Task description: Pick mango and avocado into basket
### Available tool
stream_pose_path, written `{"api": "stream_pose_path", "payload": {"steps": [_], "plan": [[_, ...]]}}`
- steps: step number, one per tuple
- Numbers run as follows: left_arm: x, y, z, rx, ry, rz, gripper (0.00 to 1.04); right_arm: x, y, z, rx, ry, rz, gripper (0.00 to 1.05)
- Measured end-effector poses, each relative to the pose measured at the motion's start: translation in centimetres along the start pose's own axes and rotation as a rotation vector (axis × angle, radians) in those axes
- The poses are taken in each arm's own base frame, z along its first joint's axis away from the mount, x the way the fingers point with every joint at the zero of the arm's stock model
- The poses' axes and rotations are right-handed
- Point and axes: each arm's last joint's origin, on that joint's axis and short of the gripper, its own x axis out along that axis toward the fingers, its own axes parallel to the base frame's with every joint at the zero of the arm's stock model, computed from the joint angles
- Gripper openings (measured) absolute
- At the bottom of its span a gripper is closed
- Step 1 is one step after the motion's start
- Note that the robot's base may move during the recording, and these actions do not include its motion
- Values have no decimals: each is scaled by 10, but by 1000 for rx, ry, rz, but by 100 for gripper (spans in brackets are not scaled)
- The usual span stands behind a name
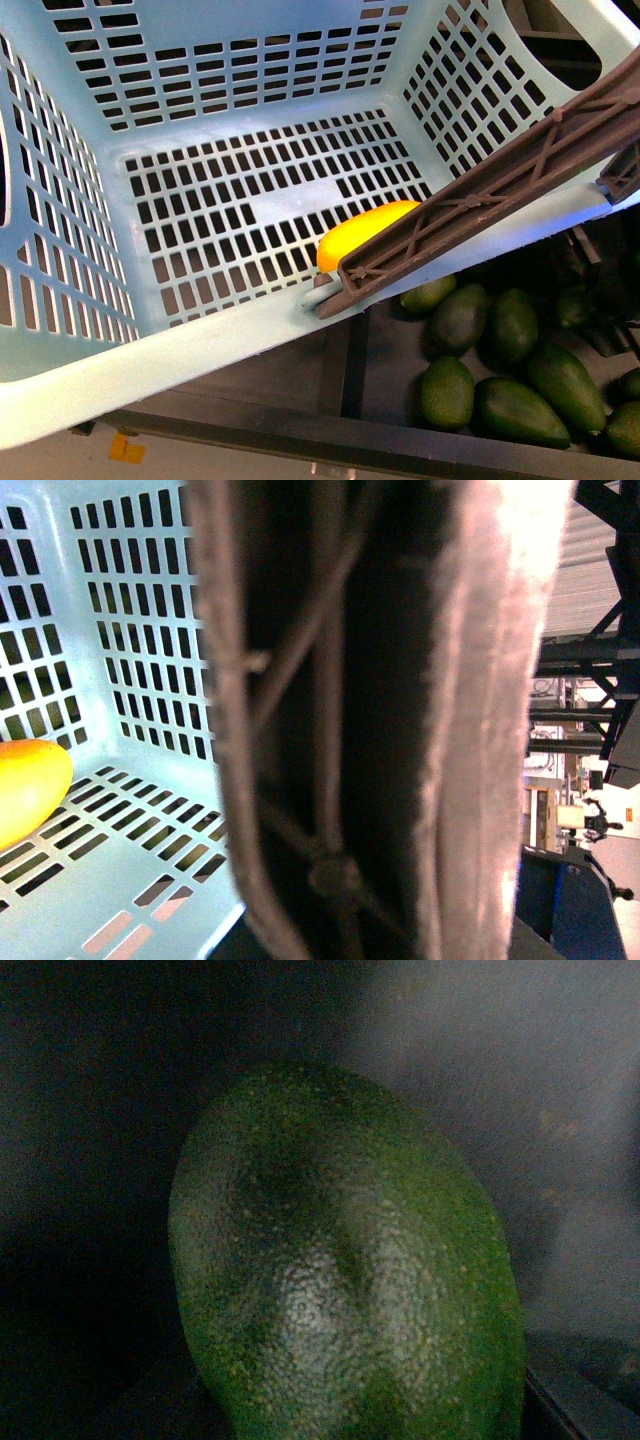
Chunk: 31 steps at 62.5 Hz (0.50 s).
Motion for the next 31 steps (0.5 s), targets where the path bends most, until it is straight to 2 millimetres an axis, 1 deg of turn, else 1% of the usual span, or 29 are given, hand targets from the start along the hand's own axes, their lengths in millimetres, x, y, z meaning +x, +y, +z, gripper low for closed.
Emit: {"api": "stream_pose_path", "payload": {"steps": [7,8,12,13,18,19,23,24,29,31], "plan": [[0,0,0,0,0,0,14,-22,-1,16,-25,-63,34,53],[0,0,0,0,0,0,14,-29,-1,21,-39,-83,46,53],[0,0,0,0,0,0,14,-44,-1,30,-56,-118,69,53],[0,0,0,0,0,0,14,-51,-2,35,-62,-133,78,53],[0,0,0,0,1,0,14,-71,-5,45,-82,-163,100,53],[0,0,0,0,1,0,14,-78,-8,49,-85,-177,105,53],[0,0,0,0,0,0,14,-94,-13,54,-89,-204,115,53],[0,0,0,0,0,0,14,-101,-15,56,-91,-215,120,53],[0,0,0,0,0,0,14,-120,-22,59,-92,-239,134,53],[0,0,0,0,0,0,14,-132,-25,59,-94,-252,149,53]]}}
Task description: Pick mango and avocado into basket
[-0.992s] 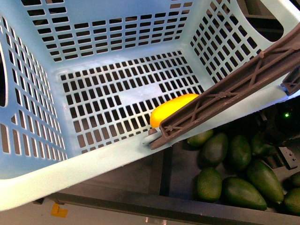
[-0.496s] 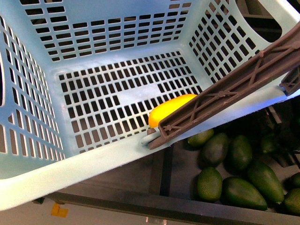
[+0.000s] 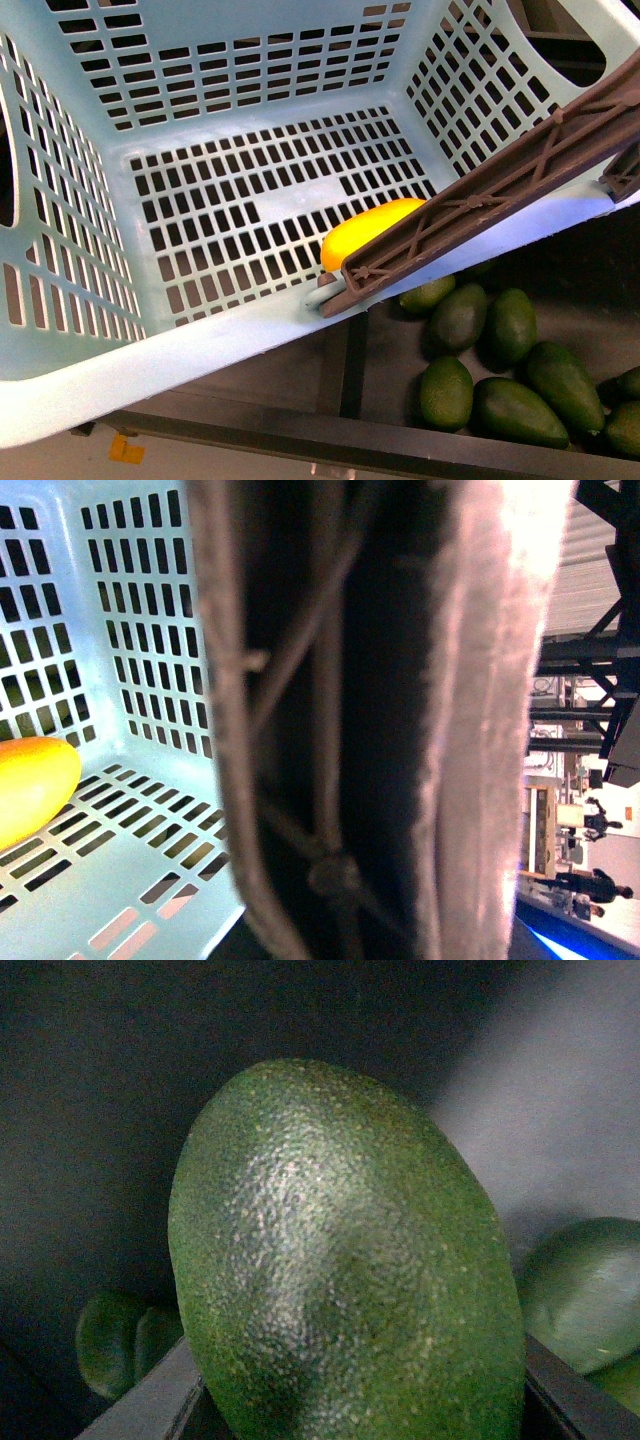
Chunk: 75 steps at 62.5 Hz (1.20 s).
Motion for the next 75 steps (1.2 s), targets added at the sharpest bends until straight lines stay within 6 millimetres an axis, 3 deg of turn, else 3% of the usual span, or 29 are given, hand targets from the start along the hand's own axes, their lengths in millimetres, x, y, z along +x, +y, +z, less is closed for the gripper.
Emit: {"api": "stream_pose_path", "payload": {"steps": [27,32,39,54,75], "plan": [[0,0,0,0,-1,0,14,-131,26,27,15,-146,368,52],[0,0,0,0,0,0,14,-149,34,25,4,-158,421,52],[0,0,0,-1,1,0,14,-172,61,8,-67,-123,539,52],[0,0,0,1,-1,1,14,-196,95,-26,-197,-53,670,52],[0,0,0,0,0,0,14,-200,111,-70,-320,46,724,52]]}}
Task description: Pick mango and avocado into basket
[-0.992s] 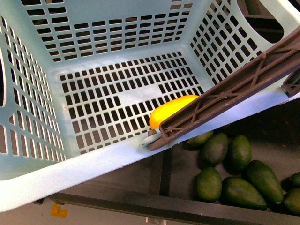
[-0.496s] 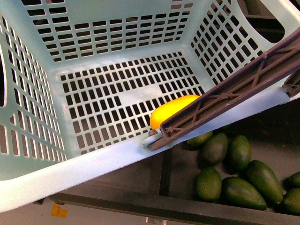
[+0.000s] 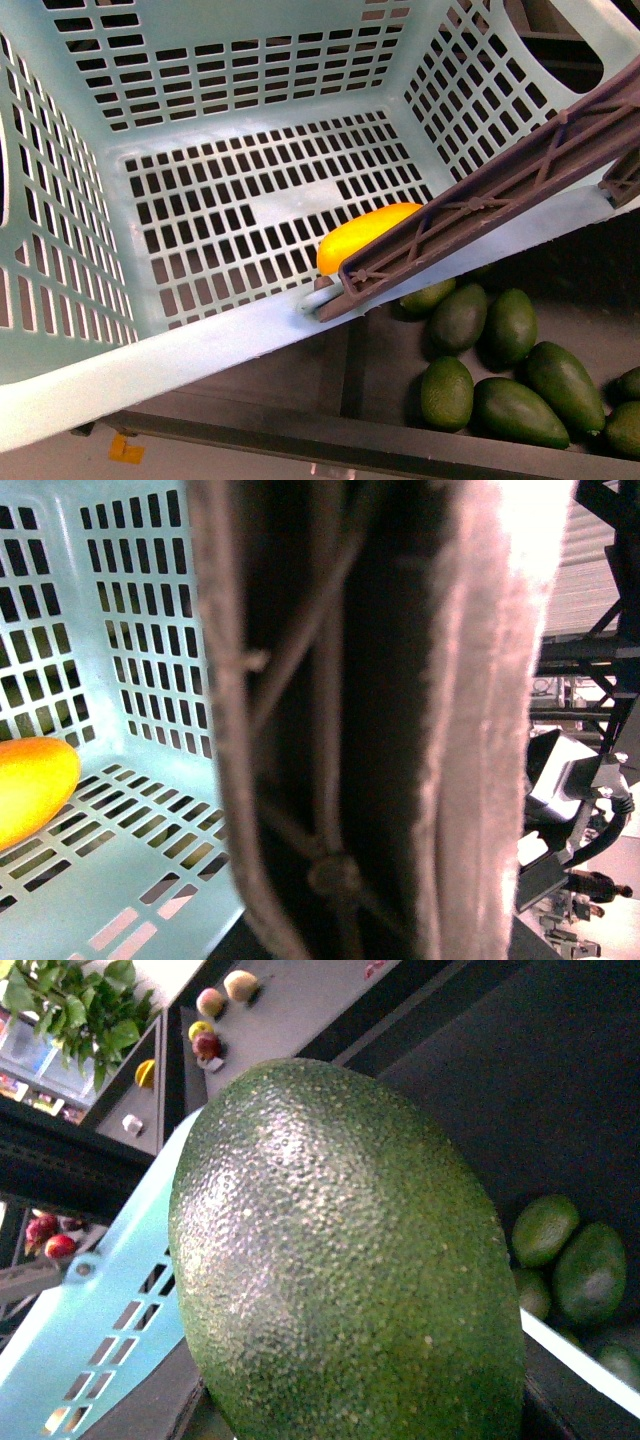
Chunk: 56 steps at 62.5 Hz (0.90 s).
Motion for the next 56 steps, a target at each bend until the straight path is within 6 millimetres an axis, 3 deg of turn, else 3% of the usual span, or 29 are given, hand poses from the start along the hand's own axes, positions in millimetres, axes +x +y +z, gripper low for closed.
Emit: {"api": "stream_pose_path", "payload": {"steps": [17,32,39,44,50,56], "plan": [[0,0,0,-1,0,0,14,7,10,-15,-23,52,29,52],[0,1,1,-2,-7,4,14,9,6,-11,-15,59,21,97],[0,0,1,-4,-2,1,14,-1,-3,10,0,2,-25,96],[0,0,1,-4,-3,2,14,-26,-13,40,25,-119,-84,96],[0,1,1,-4,-4,3,14,-60,-31,54,-219,-318,60,80],[0,0,1,-4,-2,2,14,-89,-55,46,-465,-421,59,65]]}}
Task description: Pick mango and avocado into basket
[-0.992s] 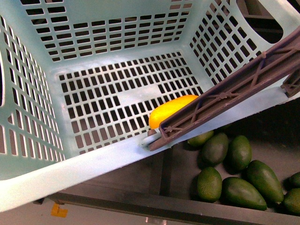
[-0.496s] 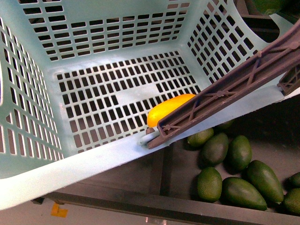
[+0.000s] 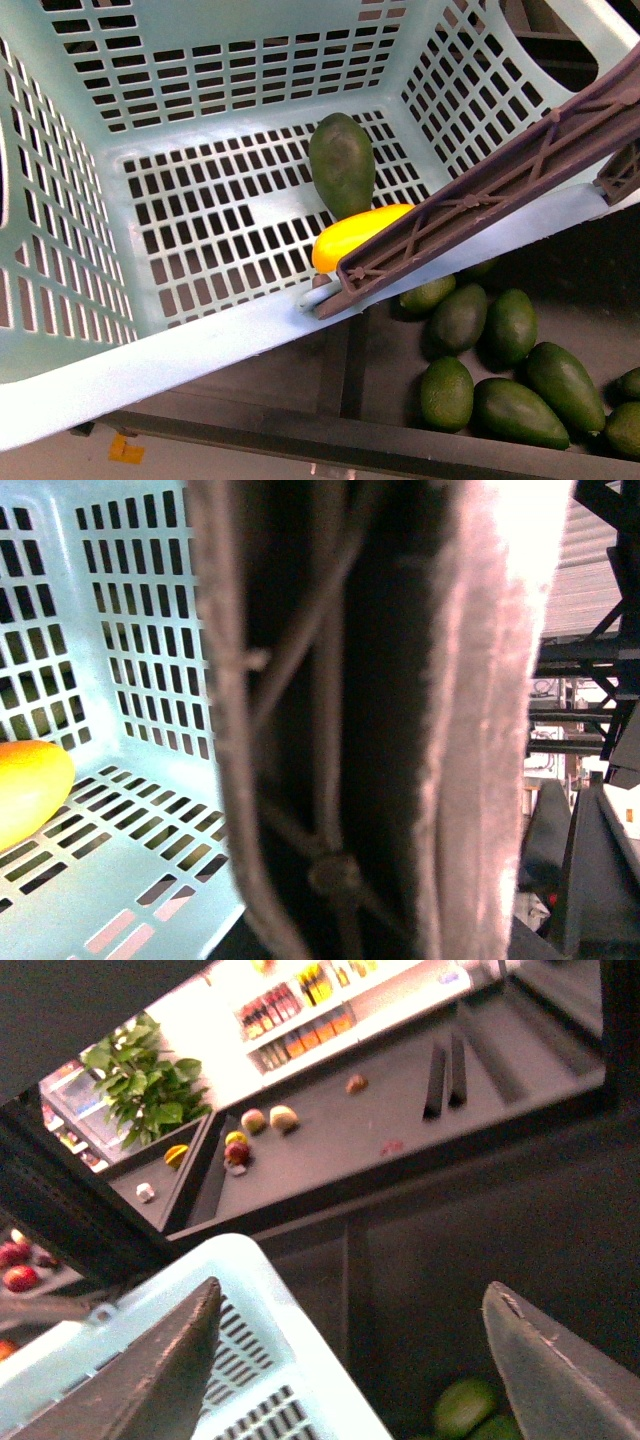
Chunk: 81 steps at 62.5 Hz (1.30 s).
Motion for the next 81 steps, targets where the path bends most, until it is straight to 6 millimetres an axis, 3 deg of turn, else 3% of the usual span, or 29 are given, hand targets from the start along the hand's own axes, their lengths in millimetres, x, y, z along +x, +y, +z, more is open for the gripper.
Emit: {"api": "stream_pose_path", "payload": {"steps": [7,13,20,49,81], "plan": [[0,-1,-1,2,4,-2,14,-24,-18,-20,-198,-2,7,40],[0,0,-1,0,3,-1,14,-36,-26,-39,-242,25,-6,19],[0,0,-1,3,1,0,14,-45,-28,-46,-254,15,-4,2],[0,0,-1,1,3,-1,14,-74,-35,-71,-267,14,-3,2],[0,0,-1,2,2,-1,14,-92,-39,-84,-268,-7,-1,2]]}}
